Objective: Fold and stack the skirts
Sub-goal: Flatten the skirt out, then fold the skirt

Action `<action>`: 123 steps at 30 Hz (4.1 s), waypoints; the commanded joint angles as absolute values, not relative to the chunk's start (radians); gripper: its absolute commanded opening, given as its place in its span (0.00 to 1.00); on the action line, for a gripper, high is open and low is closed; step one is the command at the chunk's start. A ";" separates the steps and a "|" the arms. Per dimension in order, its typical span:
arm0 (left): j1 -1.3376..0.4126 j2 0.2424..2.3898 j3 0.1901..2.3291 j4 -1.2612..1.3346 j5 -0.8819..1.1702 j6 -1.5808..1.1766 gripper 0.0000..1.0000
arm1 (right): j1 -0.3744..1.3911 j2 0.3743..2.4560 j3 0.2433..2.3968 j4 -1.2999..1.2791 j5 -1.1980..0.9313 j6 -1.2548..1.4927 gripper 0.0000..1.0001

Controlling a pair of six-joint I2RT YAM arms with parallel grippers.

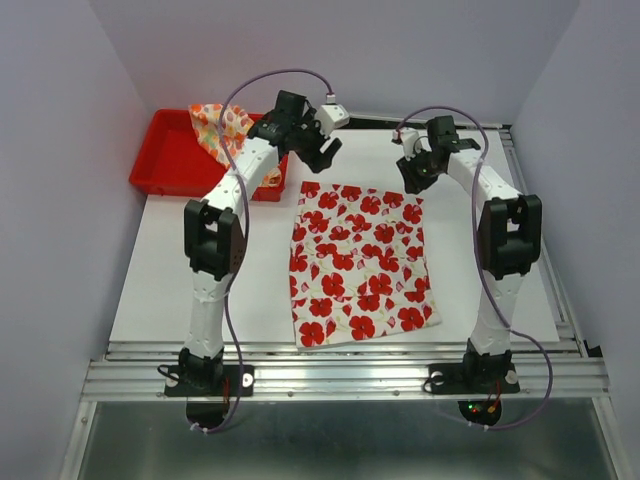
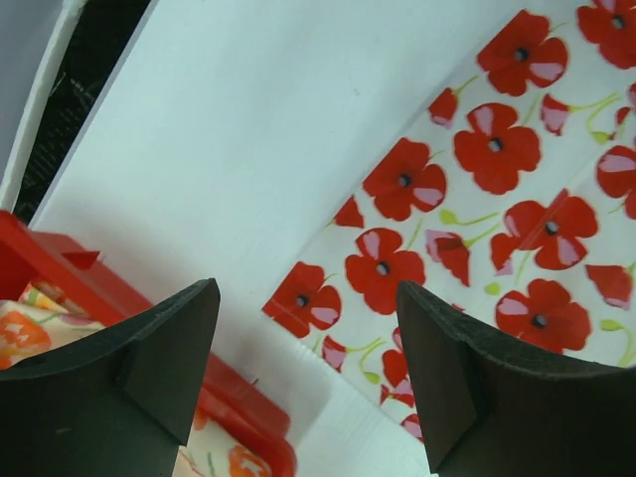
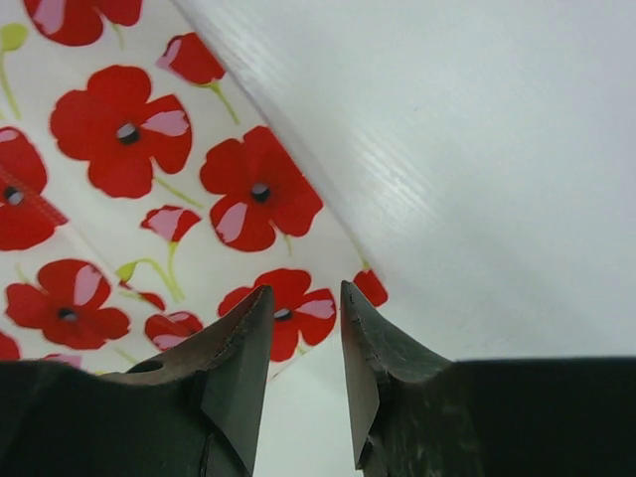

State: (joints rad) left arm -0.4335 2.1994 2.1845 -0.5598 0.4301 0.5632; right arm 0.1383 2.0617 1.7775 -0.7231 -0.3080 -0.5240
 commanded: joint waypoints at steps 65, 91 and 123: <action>-0.337 2.450 2.301 -0.465 0.410 0.793 0.00 | 0.037 2.284 2.009 -0.828 -0.394 -0.753 0.01; -0.353 2.128 2.131 -0.333 0.307 0.758 0.00 | 0.018 2.024 2.004 -0.784 -0.374 -0.768 0.01; -0.543 1.704 1.209 -0.224 0.230 0.558 0.00 | 0.101 1.626 1.158 -0.555 -0.353 -0.746 0.01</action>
